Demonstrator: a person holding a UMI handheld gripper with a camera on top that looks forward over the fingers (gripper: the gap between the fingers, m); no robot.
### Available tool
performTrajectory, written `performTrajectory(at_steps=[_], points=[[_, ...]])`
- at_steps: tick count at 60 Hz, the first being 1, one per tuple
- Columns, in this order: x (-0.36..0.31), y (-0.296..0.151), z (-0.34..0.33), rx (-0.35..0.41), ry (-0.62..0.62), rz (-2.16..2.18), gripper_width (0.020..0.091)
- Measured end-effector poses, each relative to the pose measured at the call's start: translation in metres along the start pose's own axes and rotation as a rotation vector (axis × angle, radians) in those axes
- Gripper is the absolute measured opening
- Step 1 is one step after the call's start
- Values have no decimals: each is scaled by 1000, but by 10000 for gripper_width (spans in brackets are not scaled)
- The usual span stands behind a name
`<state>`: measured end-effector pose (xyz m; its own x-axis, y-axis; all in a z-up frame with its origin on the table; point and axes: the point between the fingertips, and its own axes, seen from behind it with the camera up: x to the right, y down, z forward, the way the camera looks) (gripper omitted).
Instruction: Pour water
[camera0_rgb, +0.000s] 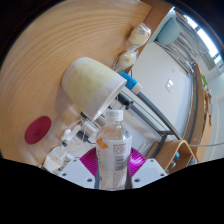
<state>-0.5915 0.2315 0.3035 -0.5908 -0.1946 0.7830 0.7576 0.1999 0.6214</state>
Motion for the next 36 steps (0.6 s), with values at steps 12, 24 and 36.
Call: performTrajectory(at_steps=[12,24,36], points=[[2,3,-8,24,9,174,369],[18,43,-23,22,-24,798,368],[7,70,-33,103,-72,1539,367]])
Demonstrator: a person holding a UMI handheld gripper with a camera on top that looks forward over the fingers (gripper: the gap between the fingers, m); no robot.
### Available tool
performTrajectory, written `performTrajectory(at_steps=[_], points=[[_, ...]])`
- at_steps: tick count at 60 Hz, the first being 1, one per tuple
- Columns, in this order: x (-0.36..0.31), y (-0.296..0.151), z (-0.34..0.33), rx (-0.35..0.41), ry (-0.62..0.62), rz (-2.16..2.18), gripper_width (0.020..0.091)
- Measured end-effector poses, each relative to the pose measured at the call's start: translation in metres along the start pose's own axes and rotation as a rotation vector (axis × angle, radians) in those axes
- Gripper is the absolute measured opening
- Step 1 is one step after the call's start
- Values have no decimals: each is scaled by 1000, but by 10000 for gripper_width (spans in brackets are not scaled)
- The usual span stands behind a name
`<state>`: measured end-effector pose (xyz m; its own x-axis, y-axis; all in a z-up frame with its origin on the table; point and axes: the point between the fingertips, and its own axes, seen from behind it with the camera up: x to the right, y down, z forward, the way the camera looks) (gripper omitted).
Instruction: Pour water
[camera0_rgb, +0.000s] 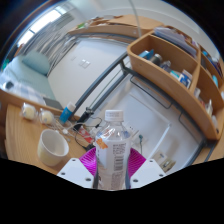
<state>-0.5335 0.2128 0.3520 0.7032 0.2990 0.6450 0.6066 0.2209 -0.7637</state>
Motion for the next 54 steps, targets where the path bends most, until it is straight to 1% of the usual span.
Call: performTrajectory(at_steps=[4,8,13,19,25,29,31,32,33,40,44,54], points=[[-1,6,-2,8,-30,248,368],[6,19,6,31,-58,397,366],[5,32,11,24,-81,525,373],[-5,43,15,20,-139,663,372],[-12,55,21,19,-138,684,371],[-21,72,25,-1,-136,685,379],[-17,71,27,29,-126,700,375],[-17,74,26,21,-127,705,375],[-16,73,26,30,-125,712,374],[-15,72,24,35,-123,713,375],[-16,71,22,35,-117,700,394],[-16,71,21,28,-102,682,522]])
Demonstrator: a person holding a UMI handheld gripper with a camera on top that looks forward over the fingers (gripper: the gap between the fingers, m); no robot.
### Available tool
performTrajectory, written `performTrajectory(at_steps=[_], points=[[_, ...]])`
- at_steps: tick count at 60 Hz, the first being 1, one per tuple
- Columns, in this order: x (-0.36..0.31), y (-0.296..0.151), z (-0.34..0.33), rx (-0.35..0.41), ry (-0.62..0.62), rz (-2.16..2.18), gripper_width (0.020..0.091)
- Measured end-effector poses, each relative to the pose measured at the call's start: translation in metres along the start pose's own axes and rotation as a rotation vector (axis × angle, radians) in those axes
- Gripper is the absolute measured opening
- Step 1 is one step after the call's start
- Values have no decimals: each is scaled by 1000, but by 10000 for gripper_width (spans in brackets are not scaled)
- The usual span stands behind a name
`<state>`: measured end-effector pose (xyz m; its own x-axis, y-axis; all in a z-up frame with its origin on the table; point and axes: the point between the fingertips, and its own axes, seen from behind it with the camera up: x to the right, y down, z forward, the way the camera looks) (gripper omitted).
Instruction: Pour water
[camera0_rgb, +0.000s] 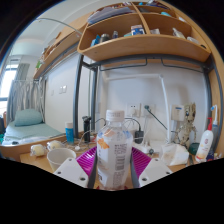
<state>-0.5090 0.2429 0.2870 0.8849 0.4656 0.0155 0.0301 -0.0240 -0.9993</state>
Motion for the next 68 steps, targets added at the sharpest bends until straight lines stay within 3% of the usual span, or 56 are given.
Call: performTrajectory(at_steps=[2,5,8,21,40,68], points=[[3,0,-3,-7,1,0,603],[5,0,-12,-10,22,6,780],[6,-3,-24,-9,36,6,864],[4,-10,-130,17,99,40,857],[20,10,-269,8,311,50,865],[89,34,-332,-20,402,100,854]])
